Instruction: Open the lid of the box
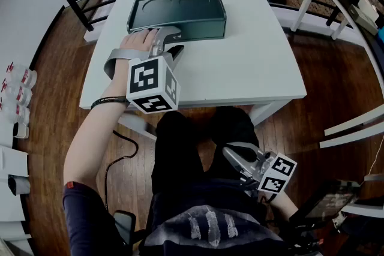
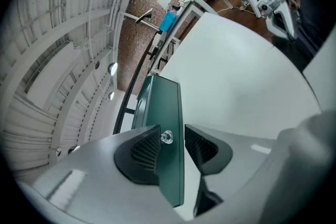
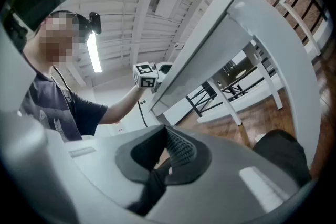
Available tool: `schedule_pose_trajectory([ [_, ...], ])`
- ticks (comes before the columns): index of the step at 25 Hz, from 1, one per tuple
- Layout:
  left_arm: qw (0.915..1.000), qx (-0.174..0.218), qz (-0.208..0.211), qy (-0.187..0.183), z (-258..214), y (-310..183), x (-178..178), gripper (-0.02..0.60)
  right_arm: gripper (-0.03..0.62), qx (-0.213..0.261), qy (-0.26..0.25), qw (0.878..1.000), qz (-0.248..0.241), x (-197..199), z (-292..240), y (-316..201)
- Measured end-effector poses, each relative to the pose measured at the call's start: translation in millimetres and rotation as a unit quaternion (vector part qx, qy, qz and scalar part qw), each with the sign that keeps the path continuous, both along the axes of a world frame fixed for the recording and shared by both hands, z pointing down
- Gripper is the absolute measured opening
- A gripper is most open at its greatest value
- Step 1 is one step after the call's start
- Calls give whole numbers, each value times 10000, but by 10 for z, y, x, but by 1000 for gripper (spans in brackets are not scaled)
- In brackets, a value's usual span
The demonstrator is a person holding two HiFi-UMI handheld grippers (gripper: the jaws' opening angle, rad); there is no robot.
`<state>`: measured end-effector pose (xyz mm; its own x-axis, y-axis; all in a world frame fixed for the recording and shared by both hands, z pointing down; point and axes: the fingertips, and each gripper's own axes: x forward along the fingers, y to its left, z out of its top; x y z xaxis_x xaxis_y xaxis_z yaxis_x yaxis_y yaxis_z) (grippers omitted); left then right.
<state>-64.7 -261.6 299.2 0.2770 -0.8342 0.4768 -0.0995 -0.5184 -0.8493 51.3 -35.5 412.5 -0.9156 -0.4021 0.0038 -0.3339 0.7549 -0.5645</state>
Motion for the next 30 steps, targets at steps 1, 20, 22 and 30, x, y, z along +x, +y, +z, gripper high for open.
schedule_pose_trajectory([
  [1,10000,52,-31,-65,4,-34,1,150,3,27,11,10000,2,-4,-5,-7],
  [20,9997,204,-52,-150,-58,-43,10,67,3,1351,125,9906,-176,34,-776,60],
  [22,9998,147,-11,-102,-63,15,22,71,3,1867,167,9822,-112,87,-1134,-2],
  [30,9998,20,198,7,-78,298,6,71,3,2921,1105,9499,-112,93,-1708,-341],
])
